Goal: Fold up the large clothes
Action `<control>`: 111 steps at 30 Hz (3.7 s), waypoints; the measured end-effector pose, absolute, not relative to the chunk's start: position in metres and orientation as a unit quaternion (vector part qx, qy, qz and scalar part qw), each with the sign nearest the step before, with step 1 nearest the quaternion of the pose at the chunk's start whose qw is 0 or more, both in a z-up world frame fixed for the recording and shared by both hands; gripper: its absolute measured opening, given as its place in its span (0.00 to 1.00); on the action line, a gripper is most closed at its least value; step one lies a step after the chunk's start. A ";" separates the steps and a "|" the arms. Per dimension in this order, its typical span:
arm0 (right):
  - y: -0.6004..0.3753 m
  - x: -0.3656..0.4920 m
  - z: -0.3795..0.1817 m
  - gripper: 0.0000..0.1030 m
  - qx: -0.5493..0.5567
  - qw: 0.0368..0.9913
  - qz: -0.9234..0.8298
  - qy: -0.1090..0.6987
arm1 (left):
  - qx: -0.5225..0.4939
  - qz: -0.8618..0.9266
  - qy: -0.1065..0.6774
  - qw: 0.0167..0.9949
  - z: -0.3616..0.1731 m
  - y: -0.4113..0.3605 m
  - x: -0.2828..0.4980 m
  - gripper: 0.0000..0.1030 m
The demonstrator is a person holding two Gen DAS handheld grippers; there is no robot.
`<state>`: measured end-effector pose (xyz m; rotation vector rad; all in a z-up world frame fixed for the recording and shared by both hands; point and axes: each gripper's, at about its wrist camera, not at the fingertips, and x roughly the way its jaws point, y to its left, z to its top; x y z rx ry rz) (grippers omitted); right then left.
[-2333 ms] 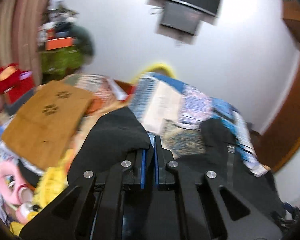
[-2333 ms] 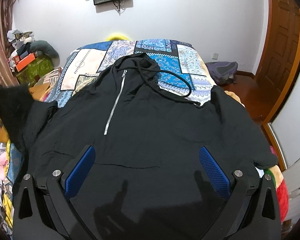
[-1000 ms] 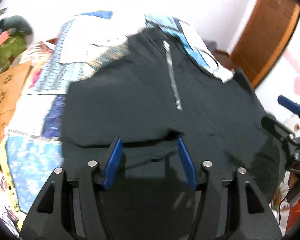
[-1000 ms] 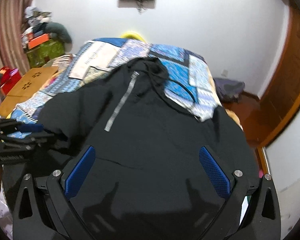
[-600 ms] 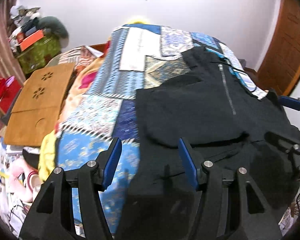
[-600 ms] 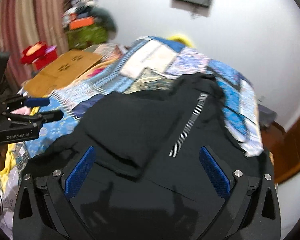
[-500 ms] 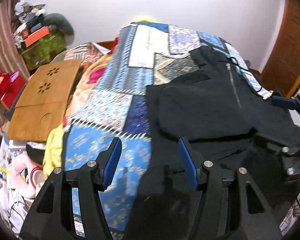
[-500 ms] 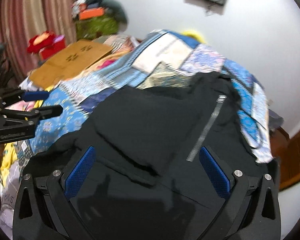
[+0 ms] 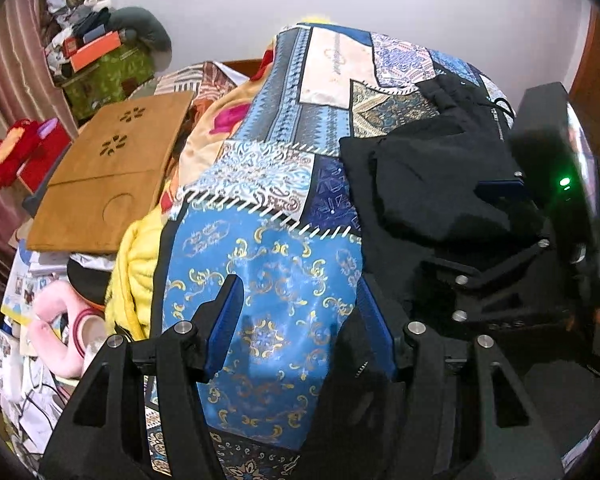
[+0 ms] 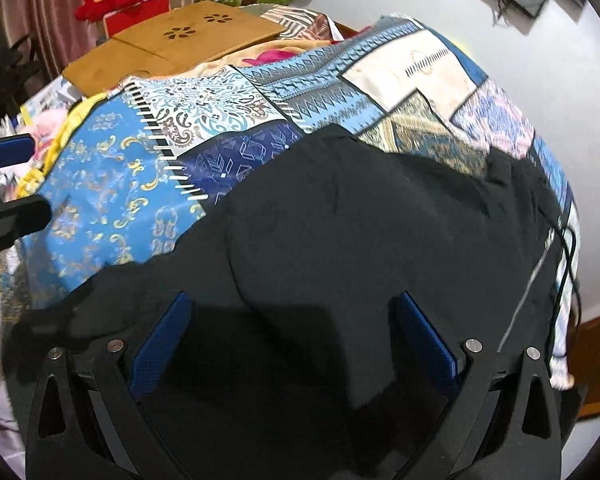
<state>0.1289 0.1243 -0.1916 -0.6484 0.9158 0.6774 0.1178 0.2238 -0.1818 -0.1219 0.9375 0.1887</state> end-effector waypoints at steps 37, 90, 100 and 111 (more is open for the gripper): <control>-0.074 0.147 -0.084 0.15 -0.009 0.913 0.208 0.352 | -0.049 0.038 0.447 0.892 -0.167 0.147 0.139 0.56; -0.421 0.124 -0.210 0.62 0.371 0.795 -0.038 0.478 | -0.019 -0.044 0.439 0.897 -0.147 0.003 0.200 0.59; -0.434 0.157 -0.231 0.63 0.385 0.793 -0.078 0.466 | -0.038 -0.030 0.455 0.889 -0.163 0.011 0.205 0.59; -0.443 0.160 -0.196 0.11 0.370 0.823 -0.107 0.418 | -0.035 -0.023 0.444 0.895 -0.160 0.021 0.194 0.59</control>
